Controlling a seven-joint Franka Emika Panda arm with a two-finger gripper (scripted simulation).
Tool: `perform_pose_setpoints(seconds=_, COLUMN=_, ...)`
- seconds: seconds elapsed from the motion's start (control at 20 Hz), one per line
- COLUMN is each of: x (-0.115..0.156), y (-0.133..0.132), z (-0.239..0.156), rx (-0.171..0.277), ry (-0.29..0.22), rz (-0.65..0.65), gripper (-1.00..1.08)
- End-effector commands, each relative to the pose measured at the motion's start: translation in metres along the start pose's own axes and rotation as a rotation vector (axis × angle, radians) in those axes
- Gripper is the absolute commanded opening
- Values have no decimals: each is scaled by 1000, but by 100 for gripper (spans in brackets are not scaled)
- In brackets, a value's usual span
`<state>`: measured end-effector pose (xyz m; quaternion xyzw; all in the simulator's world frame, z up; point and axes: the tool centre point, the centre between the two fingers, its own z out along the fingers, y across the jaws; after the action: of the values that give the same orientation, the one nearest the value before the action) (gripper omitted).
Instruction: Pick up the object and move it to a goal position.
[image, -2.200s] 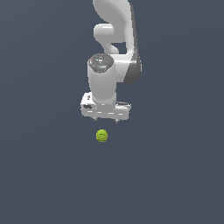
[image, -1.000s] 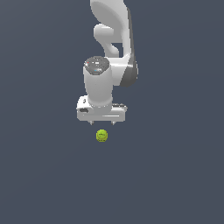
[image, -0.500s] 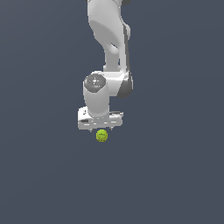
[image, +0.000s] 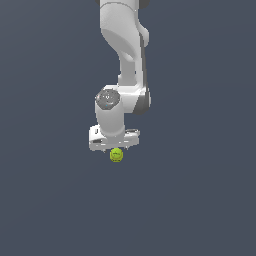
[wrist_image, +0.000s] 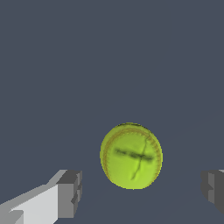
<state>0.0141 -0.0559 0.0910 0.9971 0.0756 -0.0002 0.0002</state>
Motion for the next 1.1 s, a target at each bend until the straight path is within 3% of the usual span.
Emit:
perform_pose_setpoints(seconds=0.0, x=0, y=0, z=5, rx=0, ry=0, rz=-1, gripper=100)
perform_pose_setpoints(seconds=0.65, x=0, y=0, z=50, rx=0, ry=0, rz=-4, gripper=100)
perform_pose_setpoints(seconds=0.7, x=0, y=0, z=50, rx=0, ry=0, rz=-4, gripper=-100)
perform_pose_setpoints(seconds=1.05, x=0, y=0, z=50, rx=0, ry=0, rz=-4, gripper=-100)
